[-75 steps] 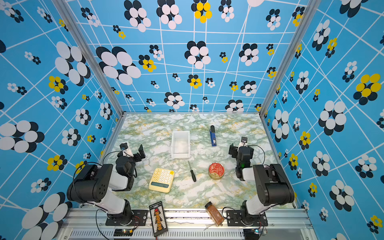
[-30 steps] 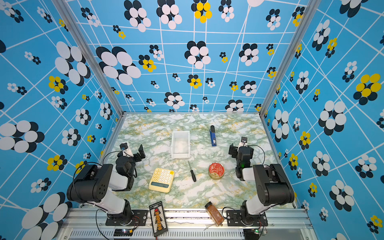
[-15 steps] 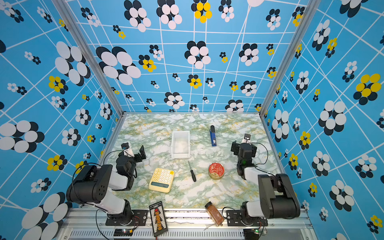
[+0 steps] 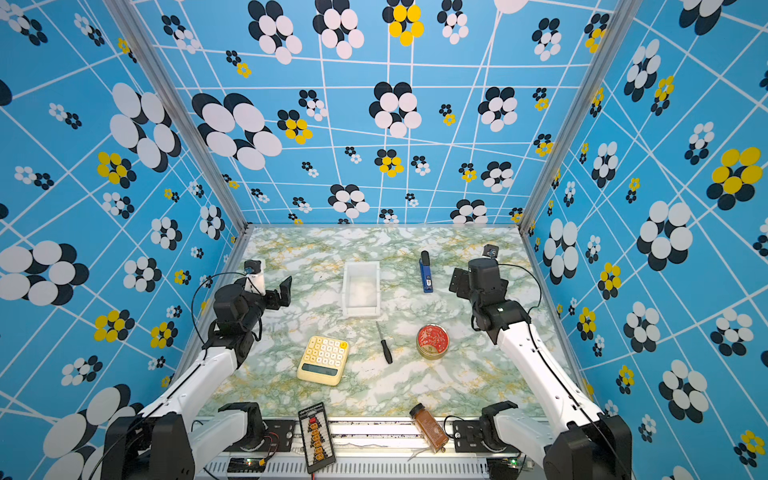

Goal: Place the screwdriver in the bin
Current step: 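Reach the right gripper over the black-handled screwdriver while the left arm rises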

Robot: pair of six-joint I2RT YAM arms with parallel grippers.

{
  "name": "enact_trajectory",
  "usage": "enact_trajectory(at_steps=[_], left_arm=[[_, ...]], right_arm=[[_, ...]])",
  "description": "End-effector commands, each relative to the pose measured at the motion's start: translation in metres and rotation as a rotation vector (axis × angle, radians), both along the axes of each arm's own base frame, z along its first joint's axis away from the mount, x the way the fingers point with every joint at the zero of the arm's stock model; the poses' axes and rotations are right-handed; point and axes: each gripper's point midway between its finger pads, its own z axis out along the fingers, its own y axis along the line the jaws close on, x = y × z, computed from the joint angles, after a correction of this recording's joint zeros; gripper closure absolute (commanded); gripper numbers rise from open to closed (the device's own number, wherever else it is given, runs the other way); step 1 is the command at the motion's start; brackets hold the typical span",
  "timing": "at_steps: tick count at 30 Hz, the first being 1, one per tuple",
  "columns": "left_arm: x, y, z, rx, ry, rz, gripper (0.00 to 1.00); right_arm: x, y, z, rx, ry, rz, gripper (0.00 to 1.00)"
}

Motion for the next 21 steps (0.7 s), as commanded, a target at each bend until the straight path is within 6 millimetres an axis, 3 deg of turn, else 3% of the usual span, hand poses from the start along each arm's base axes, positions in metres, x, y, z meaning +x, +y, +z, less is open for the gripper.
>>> enact_trajectory(at_steps=[1,6,10,16,18,21], left_arm=[[-0.027,-0.015,-0.036,0.015,0.277,-0.093,0.01],[-0.045,-0.022,-0.028,0.067,0.41,-0.161,0.01],[-0.052,-0.032,-0.002,0.114,0.473,-0.2,0.01],[-0.063,-0.064,0.029,0.164,0.497,-0.336,0.01],[-0.068,-0.075,0.029,0.172,0.51,-0.381,0.01],[-0.065,-0.08,0.013,0.186,0.527,-0.403,0.01]], right_arm=[[-0.032,0.015,-0.016,-0.028,0.166,0.058,0.04],[-0.052,0.057,-0.034,0.006,0.247,0.213,0.11],[-0.07,0.091,-0.05,0.04,0.312,0.344,0.18],[-0.083,0.123,-0.063,0.054,0.341,0.441,0.24],[-0.086,0.132,-0.067,0.065,0.347,0.463,0.24],[-0.091,0.147,-0.073,0.084,0.339,0.506,0.24]])
